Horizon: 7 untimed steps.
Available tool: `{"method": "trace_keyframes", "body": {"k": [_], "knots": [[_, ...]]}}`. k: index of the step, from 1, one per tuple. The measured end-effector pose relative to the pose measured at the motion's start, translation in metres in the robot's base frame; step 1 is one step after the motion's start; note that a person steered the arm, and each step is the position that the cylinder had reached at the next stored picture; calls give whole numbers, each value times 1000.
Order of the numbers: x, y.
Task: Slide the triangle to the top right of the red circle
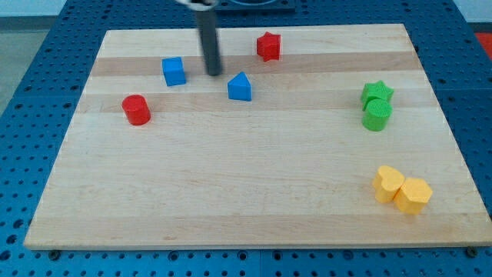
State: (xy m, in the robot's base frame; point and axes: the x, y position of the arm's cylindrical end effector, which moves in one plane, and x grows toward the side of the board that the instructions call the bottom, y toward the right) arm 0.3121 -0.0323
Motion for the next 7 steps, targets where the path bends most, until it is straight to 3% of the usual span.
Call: {"method": "trace_keyframes", "body": {"k": [1,5,7], "knots": [[0,94],[49,40],[42,11]]}}
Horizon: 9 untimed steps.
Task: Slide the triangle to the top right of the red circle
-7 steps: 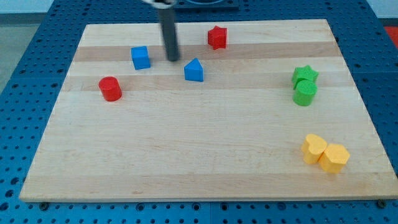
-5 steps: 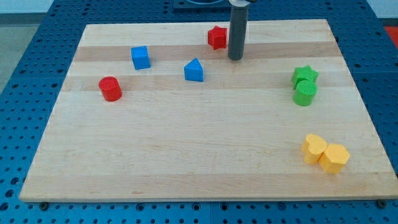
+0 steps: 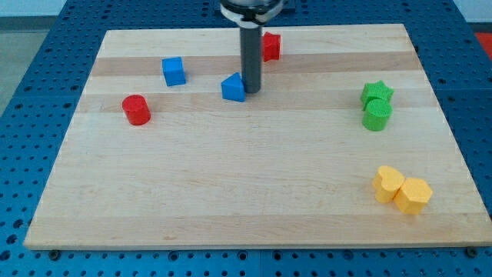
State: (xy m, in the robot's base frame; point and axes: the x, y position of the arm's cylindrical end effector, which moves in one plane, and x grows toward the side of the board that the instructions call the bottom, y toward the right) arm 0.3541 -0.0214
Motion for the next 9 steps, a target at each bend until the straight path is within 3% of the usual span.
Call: {"method": "trace_keyframes", "body": {"k": [3,5,9], "knots": [[-6,-112],[0,-34],[20,-128]]}}
